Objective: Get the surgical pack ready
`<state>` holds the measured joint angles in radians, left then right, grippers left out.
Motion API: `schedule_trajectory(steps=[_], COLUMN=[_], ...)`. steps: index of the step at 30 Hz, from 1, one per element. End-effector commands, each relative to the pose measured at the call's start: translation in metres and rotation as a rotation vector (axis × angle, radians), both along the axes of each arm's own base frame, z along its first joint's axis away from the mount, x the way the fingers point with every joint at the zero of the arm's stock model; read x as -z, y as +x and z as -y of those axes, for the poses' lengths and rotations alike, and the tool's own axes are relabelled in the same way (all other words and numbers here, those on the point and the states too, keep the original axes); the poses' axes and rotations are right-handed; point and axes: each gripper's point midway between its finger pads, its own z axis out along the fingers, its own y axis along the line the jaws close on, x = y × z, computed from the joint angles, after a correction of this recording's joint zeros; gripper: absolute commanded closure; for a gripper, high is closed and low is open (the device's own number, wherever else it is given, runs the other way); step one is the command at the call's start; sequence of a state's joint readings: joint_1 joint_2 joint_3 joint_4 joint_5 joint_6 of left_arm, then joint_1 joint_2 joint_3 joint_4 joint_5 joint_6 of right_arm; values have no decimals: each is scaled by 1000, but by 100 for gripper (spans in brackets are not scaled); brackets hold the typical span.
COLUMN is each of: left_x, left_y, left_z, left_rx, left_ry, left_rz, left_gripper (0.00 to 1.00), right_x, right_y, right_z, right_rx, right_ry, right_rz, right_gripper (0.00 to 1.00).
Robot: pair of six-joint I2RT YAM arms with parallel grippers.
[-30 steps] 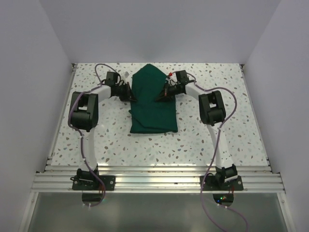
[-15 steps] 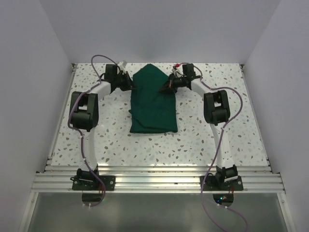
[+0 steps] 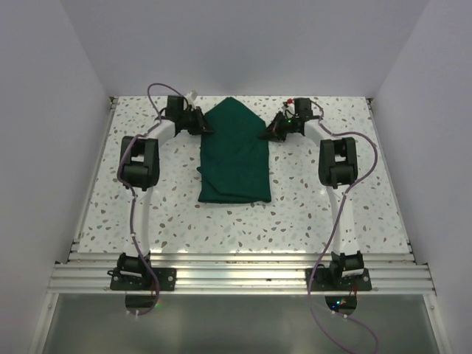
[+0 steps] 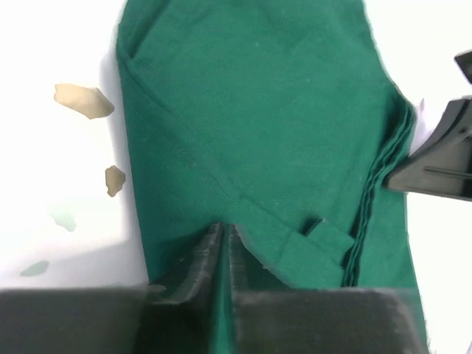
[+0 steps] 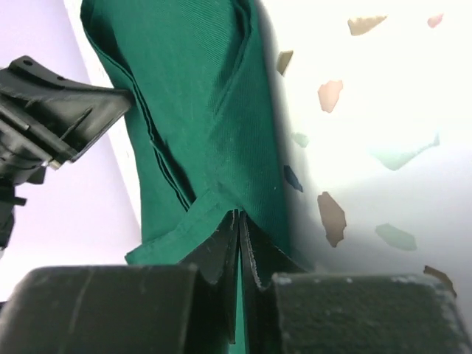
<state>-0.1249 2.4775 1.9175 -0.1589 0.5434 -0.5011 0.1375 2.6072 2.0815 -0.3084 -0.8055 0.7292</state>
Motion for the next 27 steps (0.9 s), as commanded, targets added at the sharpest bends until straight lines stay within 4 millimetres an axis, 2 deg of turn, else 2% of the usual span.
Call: schedule_trajectory(steps=[1, 2, 4, 5, 6, 7, 8, 11, 14, 15, 16, 19, 21, 22, 27], left_x=[-17, -21, -61, -69, -76, -76, -85, -74, -57, -59, -51, -32, -15, -9, 4], left_y=[5, 2, 12, 16, 21, 27, 38, 56, 62, 67, 66, 66, 62, 60, 57], left_z=[-19, -20, -22, -25, -28, -34, -38, -49, -56, -55, -56, -48, -42, -41, -29], left_rx=[-3, -3, -13, -25, -39, -68, -87, -134, -166, -171, -172, -133, -104, -102, -80], left_ry=[85, 93, 99, 114, 126, 150, 164, 209, 238, 234, 237, 221, 196, 192, 153], left_rz=[49, 69, 191, 220, 242, 247, 275, 257, 244, 276, 269, 249, 217, 206, 203], left_gripper=[74, 67, 57, 49, 45, 39, 36, 29, 25, 21, 18, 18, 18, 18, 18], right_x=[-32, -50, -64, -67, -73, -77, -73, -59, -47, -42, -36, -22, -28, -23, -3], right_y=[14, 16, 19, 23, 23, 26, 31, 35, 35, 37, 38, 42, 46, 47, 47], right_z=[2, 4, 13, 21, 24, 28, 37, 47, 52, 53, 53, 42, 33, 30, 21], right_rx=[-20, -17, -8, 16, 20, 15, 47, 42, 23, 25, 22, -20, -36, -41, -71], right_ry=[-59, -73, -147, -193, -215, -245, -300, -358, -397, -404, -401, -347, -309, -303, -271], right_rz=[126, 165, 208, 222, 233, 262, 264, 248, 256, 269, 267, 262, 282, 283, 270], right_gripper=[95, 89, 77, 68, 62, 57, 47, 41, 40, 39, 39, 39, 39, 40, 42])
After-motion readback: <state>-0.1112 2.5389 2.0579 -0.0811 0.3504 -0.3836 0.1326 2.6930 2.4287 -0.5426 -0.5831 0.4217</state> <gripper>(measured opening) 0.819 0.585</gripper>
